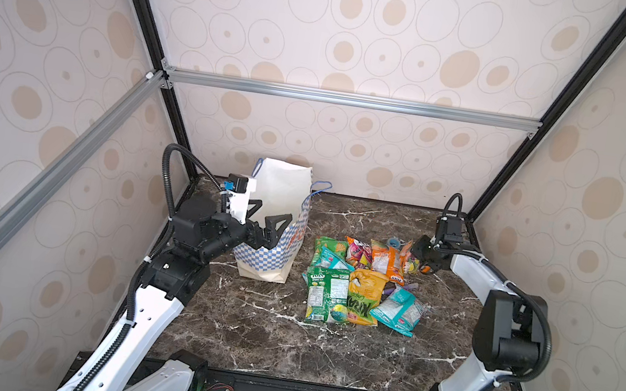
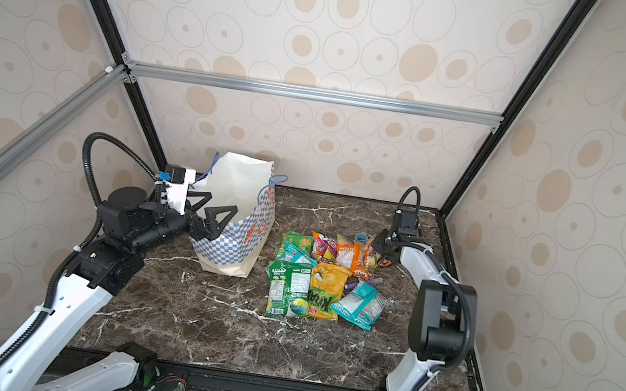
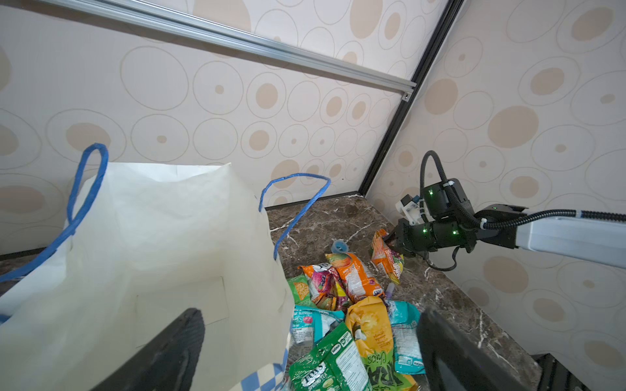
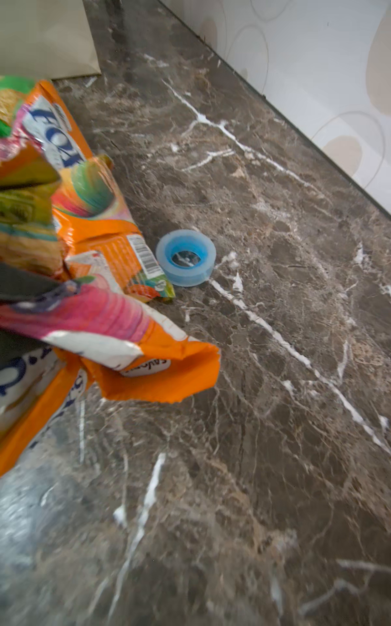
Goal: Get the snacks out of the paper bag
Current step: 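Drop the FOX'S packet on the pile while the left gripper releases the bag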
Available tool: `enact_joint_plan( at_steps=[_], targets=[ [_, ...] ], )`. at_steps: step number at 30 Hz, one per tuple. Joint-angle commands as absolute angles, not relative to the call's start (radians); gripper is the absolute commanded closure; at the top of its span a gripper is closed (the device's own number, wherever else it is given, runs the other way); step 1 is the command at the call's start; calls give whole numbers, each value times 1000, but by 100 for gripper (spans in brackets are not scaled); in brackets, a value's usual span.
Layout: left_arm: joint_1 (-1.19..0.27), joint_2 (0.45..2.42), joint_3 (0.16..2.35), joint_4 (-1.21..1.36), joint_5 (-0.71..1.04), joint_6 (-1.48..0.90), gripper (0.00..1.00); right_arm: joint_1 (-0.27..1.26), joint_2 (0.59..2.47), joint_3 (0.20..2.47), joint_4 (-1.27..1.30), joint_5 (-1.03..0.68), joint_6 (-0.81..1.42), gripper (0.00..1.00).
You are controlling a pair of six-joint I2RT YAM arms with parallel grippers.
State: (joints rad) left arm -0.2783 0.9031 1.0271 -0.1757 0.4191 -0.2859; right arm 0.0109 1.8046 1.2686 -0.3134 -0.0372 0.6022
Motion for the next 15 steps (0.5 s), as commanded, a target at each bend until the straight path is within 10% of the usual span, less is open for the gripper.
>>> enact_joint_plan(
  at_steps=[1, 7, 15],
  targets=[
    [-285, 840, 1018, -219, 303, -217, 2, 0, 1852, 1335, -265, -14, 614, 90],
    [-285, 756, 966, -266, -135, -331, 2, -2, 1845, 1362, -317, -30, 656, 54],
    [-284, 685, 845, -191, -463, -374, 2, -2, 1579, 1225, -317, 84, 584, 37]
  ],
)
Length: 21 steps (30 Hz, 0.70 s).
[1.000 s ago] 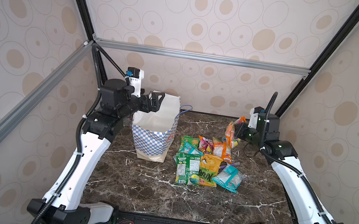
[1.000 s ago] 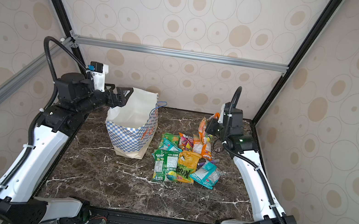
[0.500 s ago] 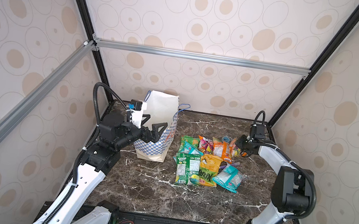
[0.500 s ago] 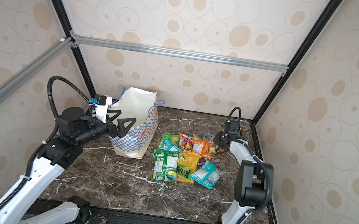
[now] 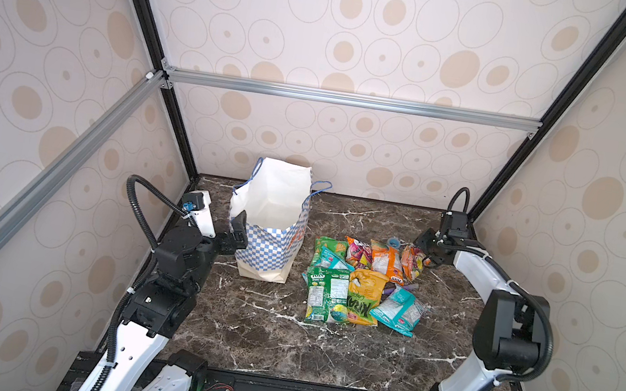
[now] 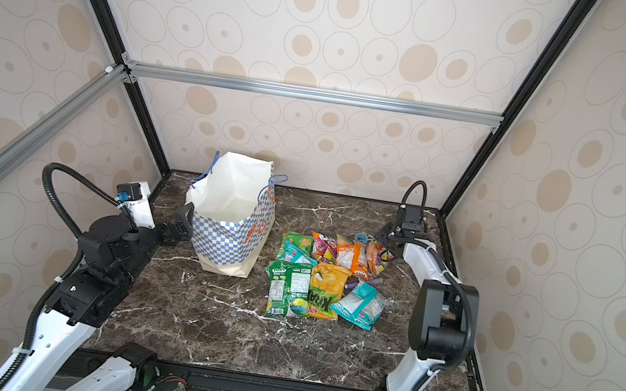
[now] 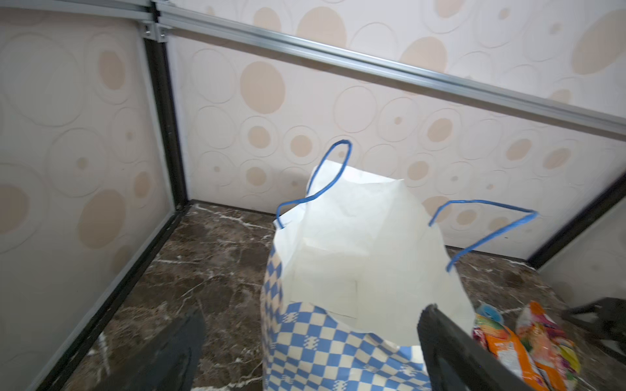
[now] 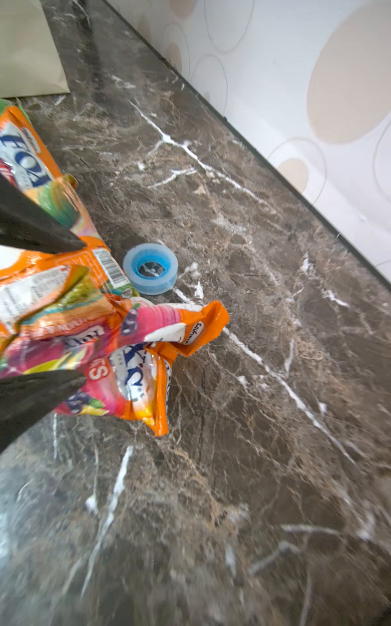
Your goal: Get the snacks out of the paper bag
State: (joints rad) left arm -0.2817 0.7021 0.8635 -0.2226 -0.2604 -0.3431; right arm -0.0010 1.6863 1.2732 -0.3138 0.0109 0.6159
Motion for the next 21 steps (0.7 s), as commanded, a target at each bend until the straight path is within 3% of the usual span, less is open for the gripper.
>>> enact_joint_plan(
  at_steps=[1, 6, 7, 12, 17, 21],
  targets=[
    [-285, 679, 829, -177, -509, -366, 2, -2, 1537, 1187, -311, 115, 570, 34],
    [-282, 675, 734, -90, -782, -332, 2, -2, 1325, 958, -231, 271, 520, 13],
    [-281, 673, 711, -64, -831, -326, 2, -2, 1289, 908, -218, 309, 510, 1],
    [-203, 677, 562, 144, -933, -308, 2, -2, 1169, 697, -112, 497, 483, 0],
    [-63, 765, 456, 259, -853, -392, 2, -2, 1186, 546, 131, 566, 362, 0],
    [-17, 874, 337, 513, -721, -333, 2, -2, 1306, 534, 251, 506, 250, 0]
  ],
)
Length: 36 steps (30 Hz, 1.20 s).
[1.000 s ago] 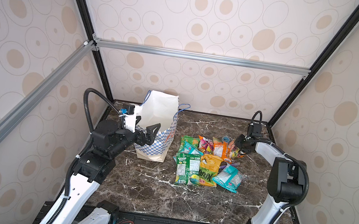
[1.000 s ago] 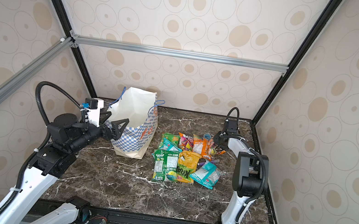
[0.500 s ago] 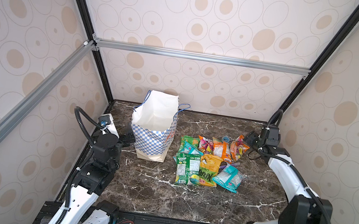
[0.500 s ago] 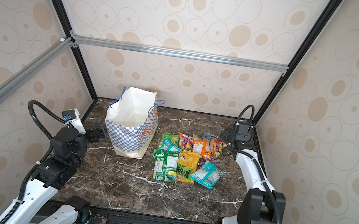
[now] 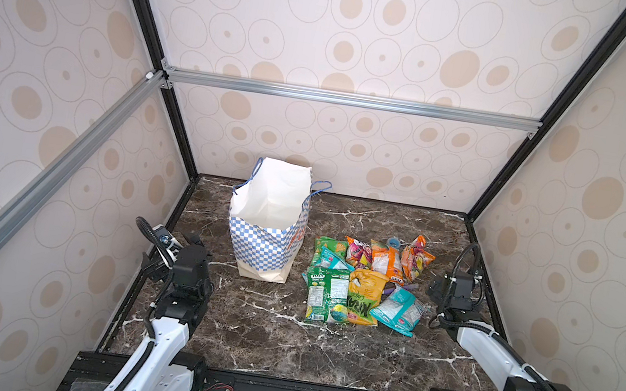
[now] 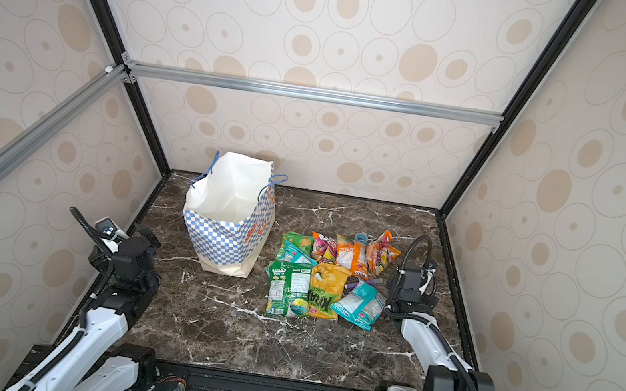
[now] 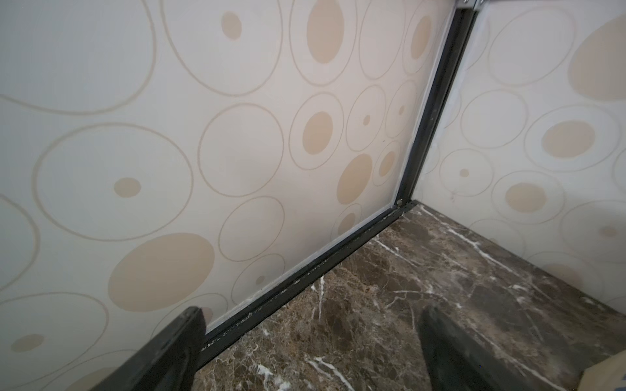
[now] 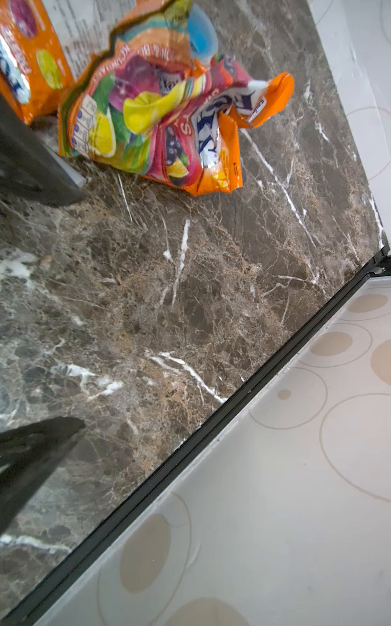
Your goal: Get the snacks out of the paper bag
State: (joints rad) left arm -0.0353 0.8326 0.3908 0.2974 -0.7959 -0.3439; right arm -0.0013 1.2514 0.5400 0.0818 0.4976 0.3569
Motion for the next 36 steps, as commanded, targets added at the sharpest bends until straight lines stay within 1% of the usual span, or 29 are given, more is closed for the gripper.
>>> enact_joint_plan(
  at_steps=[1, 3, 4, 5, 6, 8, 9, 13, 16, 17, 18, 19, 20, 21, 23, 25, 26, 27, 28, 32, 35, 36],
  targets=[
    [-17, 903, 277, 640, -689, -300, 2, -2, 1338, 527, 298, 468, 233, 0],
    [-15, 966, 151, 926, -647, -260, 2, -2, 1391, 495, 441, 402, 211, 0],
    [-13, 1004, 97, 1053, -621, -241, 5, 0, 1407, 490, 499, 370, 196, 0],
    [-10, 1035, 72, 1126, -592, -214, 7, 1, 1412, 494, 510, 337, 170, 0],
    [-11, 1068, 68, 1148, -549, -184, 6, 4, 1425, 485, 561, 335, 150, 0],
    [-9, 1126, 87, 1121, -503, -172, 5, 5, 1456, 488, 582, 329, 149, 0],
    [-8, 1162, 83, 1156, -481, -166, 4, 13, 1462, 479, 608, 324, 134, 0],
    [-8, 1339, 59, 1404, -374, -154, 2, 25, 1458, 398, 762, 236, 79, 0],
    [-6, 1486, 70, 1557, -293, -119, 2, 29, 1537, 343, 949, 194, 52, 0],
    [-3, 1500, 76, 1561, -246, -107, 2, 35, 1558, 332, 1009, 201, 43, 0],
    [-3, 1492, 90, 1511, -209, -99, 2, 35, 1543, 340, 968, 194, 40, 0],
    [-2, 1516, 89, 1539, -191, -91, 2, 36, 1516, 360, 879, 196, 51, 0],
    [-1, 1557, 79, 1593, -161, -85, 2, 34, 1515, 369, 859, 197, 54, 0],
    [3, 1605, 69, 1692, -131, -72, 2, 37, 1535, 367, 898, 196, 45, 0],
    [7, 1563, 80, 1591, -111, -73, 2, 37, 1543, 366, 911, 192, 42, 0],
    [7, 1587, 111, 1582, -108, -65, 2, 37, 1521, 383, 841, 193, 48, 0],
    [6, 1575, 135, 1522, -107, -63, 2, 38, 1527, 381, 857, 192, 46, 0],
    [3, 1562, 163, 1441, -137, -77, 2, 38, 1533, 375, 879, 195, 42, 0],
    [0, 1573, 175, 1443, -143, -71, 2, 39, 1531, 376, 876, 196, 41, 0],
    [-3, 1578, 211, 1384, -94, -49, 2, 45, 1532, 393, 845, 194, 34, 0],
    [-6, 1578, 230, 1340, 11, -3, 1, 46, 1531, 394, 837, 195, 35, 0],
    [-6, 1576, 226, 1345, 14, -6, 2, 46, 1532, 394, 838, 196, 34, 0]
  ],
)
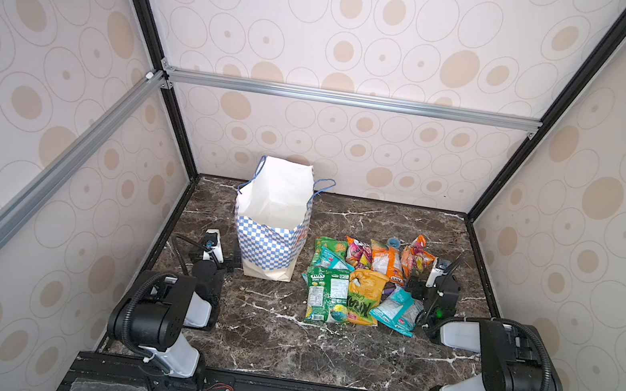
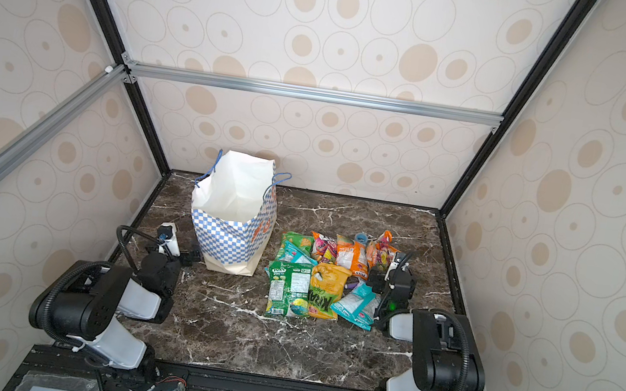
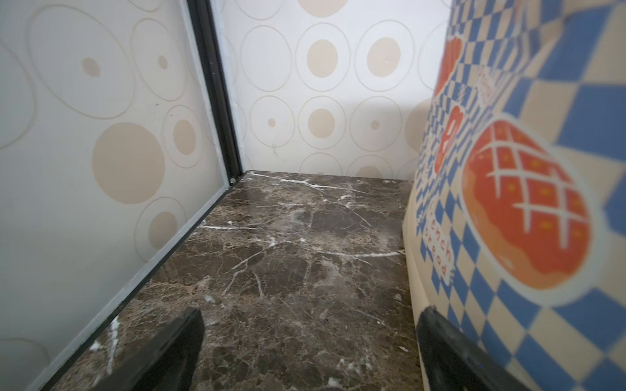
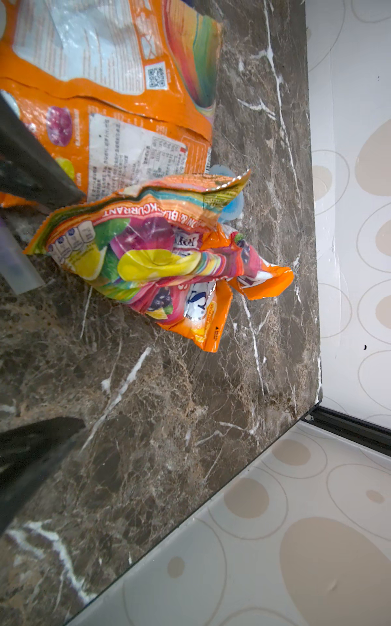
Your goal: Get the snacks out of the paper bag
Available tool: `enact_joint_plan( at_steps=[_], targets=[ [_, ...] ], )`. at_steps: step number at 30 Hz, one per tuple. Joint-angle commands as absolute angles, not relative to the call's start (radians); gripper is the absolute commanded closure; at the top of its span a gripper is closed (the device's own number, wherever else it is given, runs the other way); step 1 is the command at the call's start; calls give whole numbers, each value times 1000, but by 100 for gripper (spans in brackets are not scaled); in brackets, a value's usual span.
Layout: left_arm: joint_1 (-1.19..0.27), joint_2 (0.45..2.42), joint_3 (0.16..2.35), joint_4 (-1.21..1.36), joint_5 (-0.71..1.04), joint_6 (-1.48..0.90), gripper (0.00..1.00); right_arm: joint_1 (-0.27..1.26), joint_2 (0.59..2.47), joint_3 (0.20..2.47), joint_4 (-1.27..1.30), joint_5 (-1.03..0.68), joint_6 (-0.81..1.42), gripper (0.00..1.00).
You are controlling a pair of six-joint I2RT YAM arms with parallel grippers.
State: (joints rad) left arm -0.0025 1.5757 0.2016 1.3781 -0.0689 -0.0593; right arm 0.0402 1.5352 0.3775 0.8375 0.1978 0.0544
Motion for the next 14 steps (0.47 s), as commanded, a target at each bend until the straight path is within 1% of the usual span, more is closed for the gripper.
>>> enact_joint_plan(
  at_steps=[1, 14],
  targets=[
    [-6, 1580, 227, 1352, 13, -4, 2, 46, 1530, 394, 837, 195, 35, 0],
    [-8, 1578, 227, 1347, 4, -4, 2, 47, 1531, 394, 838, 196, 35, 0]
  ],
)
